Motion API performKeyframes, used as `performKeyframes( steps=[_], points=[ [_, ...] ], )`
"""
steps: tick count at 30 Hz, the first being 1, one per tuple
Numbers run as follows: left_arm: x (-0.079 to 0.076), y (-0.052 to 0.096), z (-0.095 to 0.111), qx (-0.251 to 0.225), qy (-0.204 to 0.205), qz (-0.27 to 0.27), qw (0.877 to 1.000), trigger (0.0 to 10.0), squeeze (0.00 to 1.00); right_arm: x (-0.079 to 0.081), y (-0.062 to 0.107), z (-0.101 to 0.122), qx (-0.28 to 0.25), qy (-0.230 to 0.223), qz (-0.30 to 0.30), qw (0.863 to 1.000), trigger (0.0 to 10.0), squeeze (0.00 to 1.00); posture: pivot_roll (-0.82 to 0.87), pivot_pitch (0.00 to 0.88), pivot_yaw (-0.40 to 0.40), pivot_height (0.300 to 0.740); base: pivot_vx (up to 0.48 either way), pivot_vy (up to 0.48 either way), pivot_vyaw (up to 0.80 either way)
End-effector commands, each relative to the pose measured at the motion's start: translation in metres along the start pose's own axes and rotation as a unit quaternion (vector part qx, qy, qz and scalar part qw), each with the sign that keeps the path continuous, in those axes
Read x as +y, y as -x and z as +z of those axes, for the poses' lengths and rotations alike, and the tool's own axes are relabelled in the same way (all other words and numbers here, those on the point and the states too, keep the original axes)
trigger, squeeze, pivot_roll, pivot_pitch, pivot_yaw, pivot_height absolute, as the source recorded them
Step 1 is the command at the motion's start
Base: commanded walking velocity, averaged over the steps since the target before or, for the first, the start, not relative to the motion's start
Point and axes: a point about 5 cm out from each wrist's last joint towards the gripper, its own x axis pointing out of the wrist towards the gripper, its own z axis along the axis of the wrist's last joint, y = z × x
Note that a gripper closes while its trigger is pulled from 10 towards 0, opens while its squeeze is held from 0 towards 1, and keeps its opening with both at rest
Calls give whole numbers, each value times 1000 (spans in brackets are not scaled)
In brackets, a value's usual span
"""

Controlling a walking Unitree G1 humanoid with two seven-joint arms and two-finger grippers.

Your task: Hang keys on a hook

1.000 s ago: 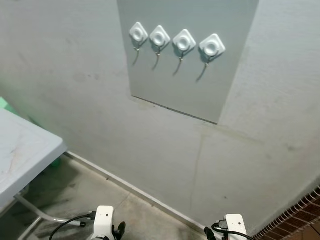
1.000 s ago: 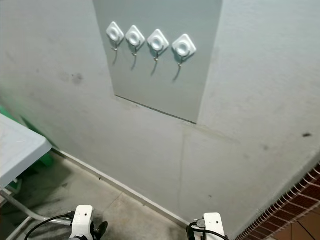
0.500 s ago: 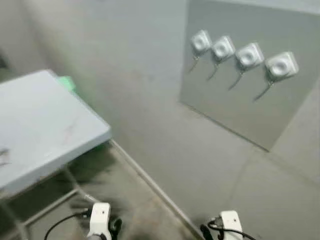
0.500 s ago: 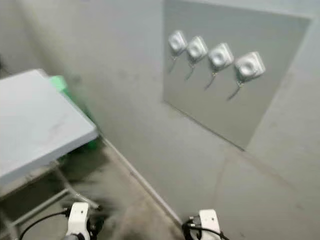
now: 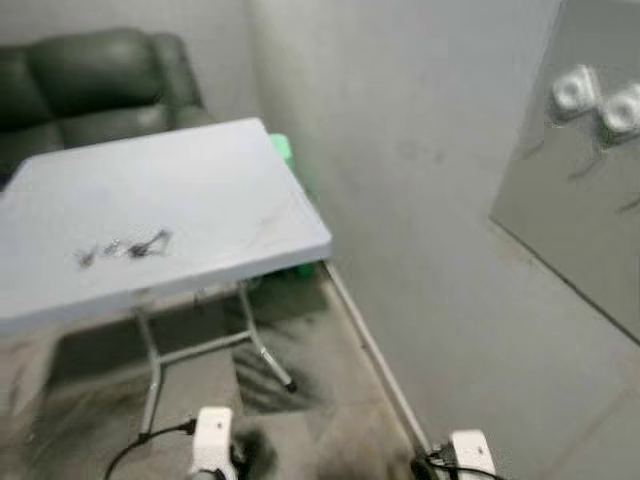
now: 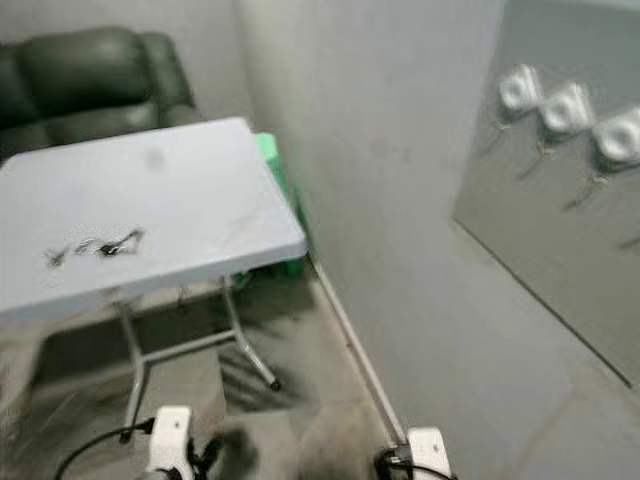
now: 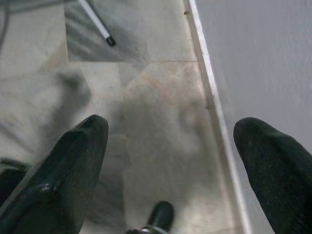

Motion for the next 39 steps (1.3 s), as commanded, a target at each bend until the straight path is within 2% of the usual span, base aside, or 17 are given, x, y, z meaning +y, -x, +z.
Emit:
performKeyframes(
  steps=[1,6,12,16,17,19,23,26,30,32,33,34,36,39],
  points=[
    [11,1,5,-7,-4,11,1000,10000,0,6,-4,9,-12,-3,10,1000,10000,0,116,0,16,740,0,0,800],
    [12,-2,19,-33,6,9,999,10000,0,3,-6,16,-28,-2,9,1000,10000,0,121,0,13,740,0,0,800],
    [10,-8,51,-92,31,-4,995,10000,0,3,-12,41,-73,-9,20,997,10000,0,115,0,16,740,0,0,800],
    [7,-10,74,-131,17,-17,991,10000,0,4,-15,57,-105,-8,27,994,10000,0,113,0,19,740,0,0,800],
    [7,-10,74,-131,17,-17,991,10000,0,4,-15,57,-105,-8,27,994,10000,0,113,0,19,740,0,0,800],
    [5,-11,92,-166,14,-31,985,10000,0,7,-17,75,-144,-30,39,988,10000,0,108,0,25,740,0,0,0],
    [5,-10,100,-183,14,-36,982,10000,0,8,-17,84,-166,-28,47,985,10000,0,102,0,28,740,0,0,0],
    [7,-7,120,-229,20,-52,972,10000,0,14,-16,110,-232,-19,66,970,10000,0,87,0,36,740,0,0,0],
    [7,-6,130,-250,15,-58,966,10000,0,15,-14,121,-259,-18,72,963,10000,0,83,0,39,740,0,0,0],
    [6,-3,147,-281,10,-63,958,10000,0,17,-11,135,-296,-18,76,952,10000,0,83,0,40,740,0,0,0],
    [6,-3,147,-281,10,-63,958,10000,0,17,-11,135,-296,-18,76,952,10000,0,83,0,40,740,0,0,0],
    [4,-1,158,-300,9,-69,951,10000,0,19,-9,144,-317,-16,79,945,10000,0,83,0,42,740,0,0,0],
    [3,0,164,-310,8,-72,948,10000,0,19,-7,148,-327,-17,80,942,10000,0,84,0,42,740,0,0,0],
    [1,5,183,-344,20,-76,936,10000,0,20,-1,165,-367,-17,77,927,10000,0,84,0,44,740,0,0,0]
  ],
)
